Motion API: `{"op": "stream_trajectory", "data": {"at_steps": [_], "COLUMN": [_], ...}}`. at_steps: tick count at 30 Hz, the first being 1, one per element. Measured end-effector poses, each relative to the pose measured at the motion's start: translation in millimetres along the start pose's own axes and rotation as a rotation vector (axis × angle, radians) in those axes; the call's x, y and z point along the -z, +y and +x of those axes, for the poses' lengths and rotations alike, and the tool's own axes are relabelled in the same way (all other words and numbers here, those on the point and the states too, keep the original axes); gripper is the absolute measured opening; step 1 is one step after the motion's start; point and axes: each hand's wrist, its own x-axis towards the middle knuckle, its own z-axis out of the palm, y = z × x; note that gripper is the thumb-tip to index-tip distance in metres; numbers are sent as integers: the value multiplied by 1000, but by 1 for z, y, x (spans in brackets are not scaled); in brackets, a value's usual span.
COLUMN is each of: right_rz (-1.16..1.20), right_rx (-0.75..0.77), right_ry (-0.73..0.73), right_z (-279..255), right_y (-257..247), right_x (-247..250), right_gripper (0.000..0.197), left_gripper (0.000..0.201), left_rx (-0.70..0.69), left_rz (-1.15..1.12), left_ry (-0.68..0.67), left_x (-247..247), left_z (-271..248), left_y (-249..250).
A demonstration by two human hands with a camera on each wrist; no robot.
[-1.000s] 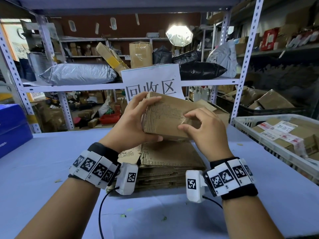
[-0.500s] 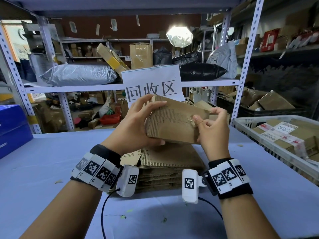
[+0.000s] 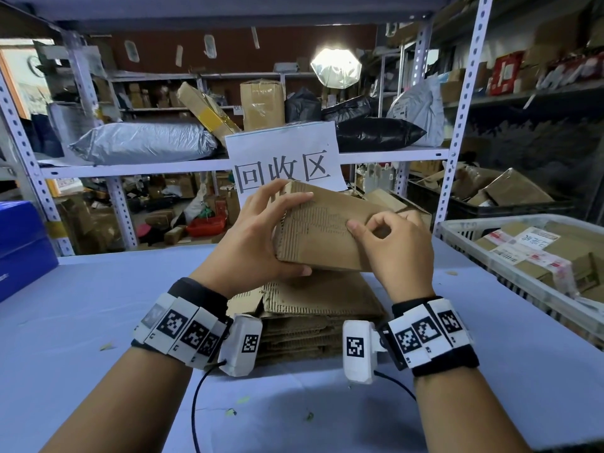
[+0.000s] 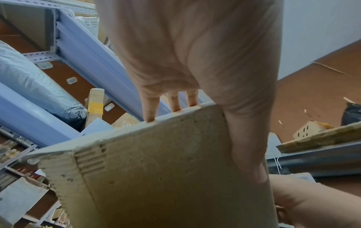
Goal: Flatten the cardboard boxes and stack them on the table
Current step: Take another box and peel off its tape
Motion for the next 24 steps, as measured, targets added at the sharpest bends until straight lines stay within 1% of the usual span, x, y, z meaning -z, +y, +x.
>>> {"op": "stream_trajectory", "data": {"at_steps": [4,6,9,10,11,13,17,18,19,20,22,23,24], "right_rz": [186,250,456,499,496,373,143,94,56,44,80,95,86], "right_rx": [4,-24,-101,-106,-91,-28,36,54,70,83,115,132,156], "right_ry": [-42,-53,-89,-87,-74,-20,74,81,63,15,-123,-157,-140], "right_z": [2,2,1,0,0,-1,-4,-4,-3,-2,0,3,6], "right_y": [3,7,9,9,9,9,5,6,8,10,12,12,11], "right_x": [-2,-1,4,6,6,5,0,-1,-2,-2,-1,0,-1], "right_gripper": [25,23,13,14,16,19,10,13,17,22,31,33,30], "left_gripper": [105,105,102,101,101,100,100,100,100,100,99,98,98], "left_rx": [1,1,34,48,60,75,74,76,81,87,90,88,88], "left_rz": [-10,-22,-89,-116,-140,-175,-169,-172,-185,-203,-227,-230,-230], "left_ry": [-3,2,47,55,58,58,54,52,52,55,64,67,66], "left_x": [-2,-1,3,5,6,6,4,4,6,7,10,11,10], "left_z": [-1,-2,-3,-3,-4,-4,-4,-3,-3,-3,-5,-6,-6], "left_y": [0,-2,-9,-12,-14,-17,-18,-19,-21,-22,-25,-26,-26]}}
